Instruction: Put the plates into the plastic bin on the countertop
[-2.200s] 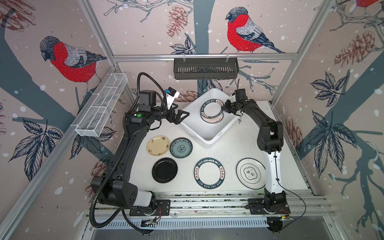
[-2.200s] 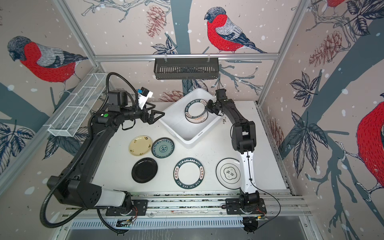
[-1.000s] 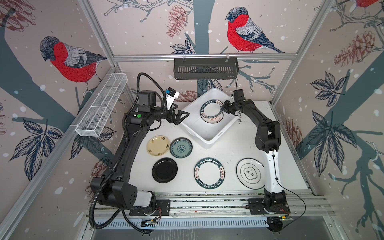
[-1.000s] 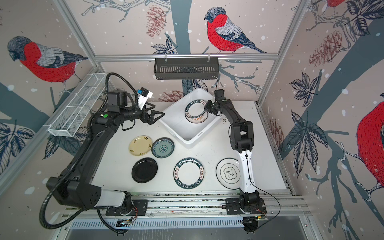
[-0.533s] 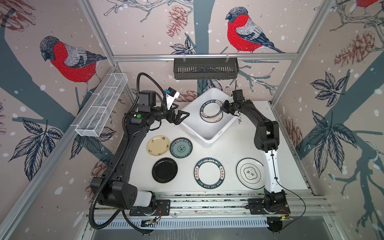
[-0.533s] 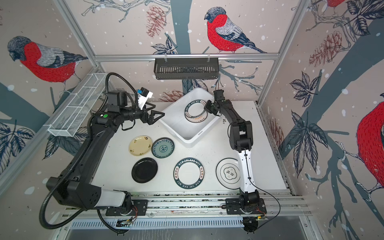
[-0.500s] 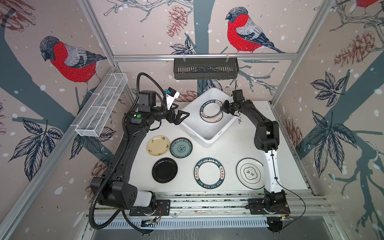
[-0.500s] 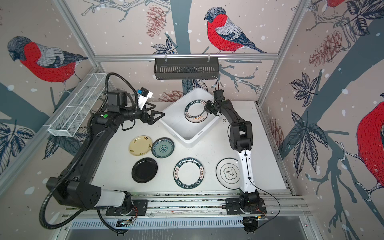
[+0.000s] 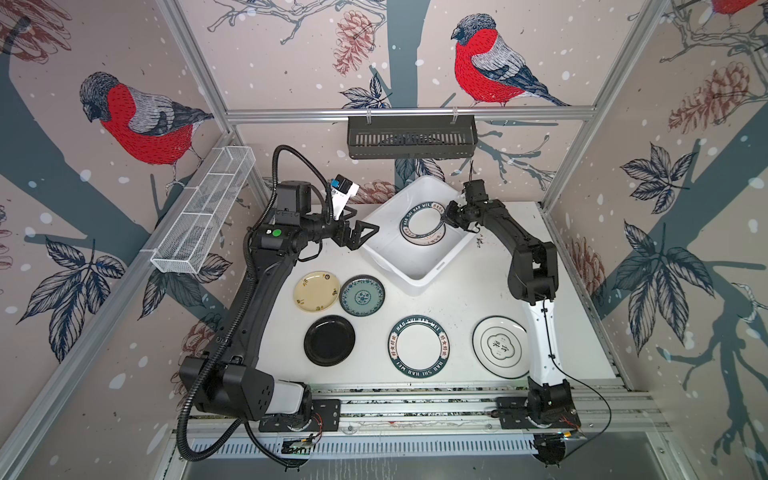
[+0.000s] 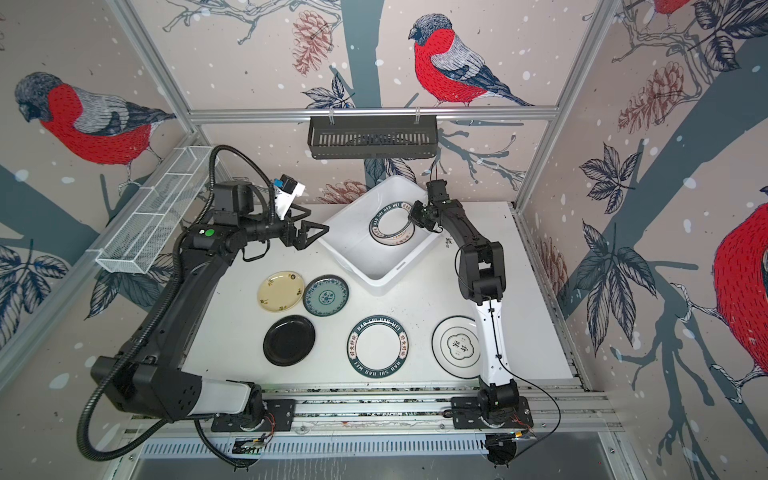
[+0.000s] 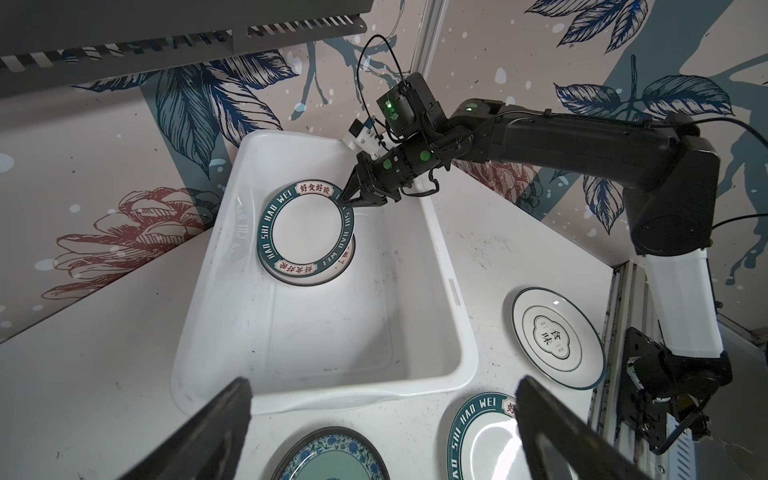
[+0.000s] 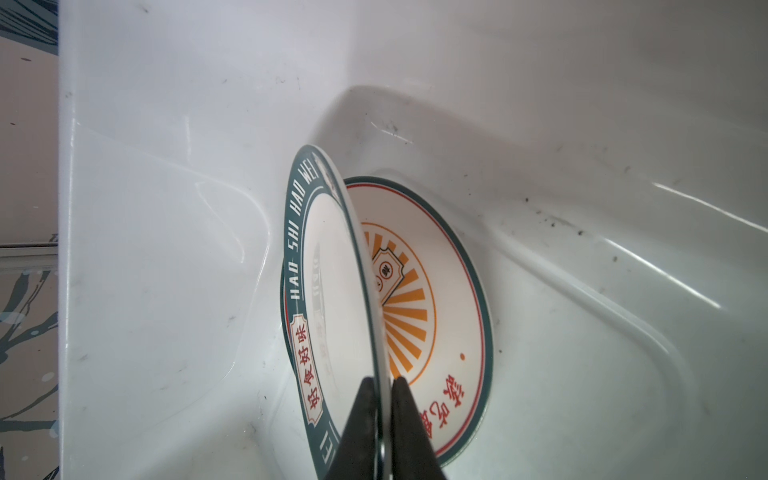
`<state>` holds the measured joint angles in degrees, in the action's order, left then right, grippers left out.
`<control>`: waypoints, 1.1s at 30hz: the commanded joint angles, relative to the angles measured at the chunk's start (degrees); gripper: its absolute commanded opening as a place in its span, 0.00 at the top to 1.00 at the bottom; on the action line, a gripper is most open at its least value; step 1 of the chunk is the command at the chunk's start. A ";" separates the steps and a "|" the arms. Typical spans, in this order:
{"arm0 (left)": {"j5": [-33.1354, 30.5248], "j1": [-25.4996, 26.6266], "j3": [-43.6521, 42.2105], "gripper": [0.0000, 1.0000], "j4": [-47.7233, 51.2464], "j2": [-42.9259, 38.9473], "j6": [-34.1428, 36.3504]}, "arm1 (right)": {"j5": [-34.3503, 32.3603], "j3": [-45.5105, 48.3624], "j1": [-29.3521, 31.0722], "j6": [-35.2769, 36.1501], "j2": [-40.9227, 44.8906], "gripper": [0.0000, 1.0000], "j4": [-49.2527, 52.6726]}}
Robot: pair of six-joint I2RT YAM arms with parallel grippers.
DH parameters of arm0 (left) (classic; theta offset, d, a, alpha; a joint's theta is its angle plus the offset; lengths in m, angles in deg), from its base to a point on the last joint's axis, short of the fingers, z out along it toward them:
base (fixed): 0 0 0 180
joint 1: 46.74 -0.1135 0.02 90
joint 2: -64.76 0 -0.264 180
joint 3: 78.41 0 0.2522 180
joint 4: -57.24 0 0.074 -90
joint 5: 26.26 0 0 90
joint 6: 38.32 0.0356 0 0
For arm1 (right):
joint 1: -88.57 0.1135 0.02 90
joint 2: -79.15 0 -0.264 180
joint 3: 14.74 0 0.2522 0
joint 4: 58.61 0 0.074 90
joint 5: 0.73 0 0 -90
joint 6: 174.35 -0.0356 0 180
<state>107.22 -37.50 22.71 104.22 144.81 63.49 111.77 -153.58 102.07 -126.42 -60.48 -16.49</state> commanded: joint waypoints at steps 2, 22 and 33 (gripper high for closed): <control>0.81 0.09 -0.12 0.02 -1.04 -0.33 0.74 | -0.97 0.01 0.20 -0.41 0.00 0.84 -0.67; 1.05 0.09 -0.08 0.02 -1.22 -0.36 0.84 | -2.72 -0.08 0.21 1.36 -0.05 0.74 2.41; 2.07 0.16 0.02 0.02 -1.40 -0.18 0.41 | -3.30 -0.26 0.20 1.35 -0.38 0.69 2.62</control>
<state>107.66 -37.50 22.51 104.20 144.75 63.52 109.65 -153.58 102.27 -125.04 -60.53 -13.84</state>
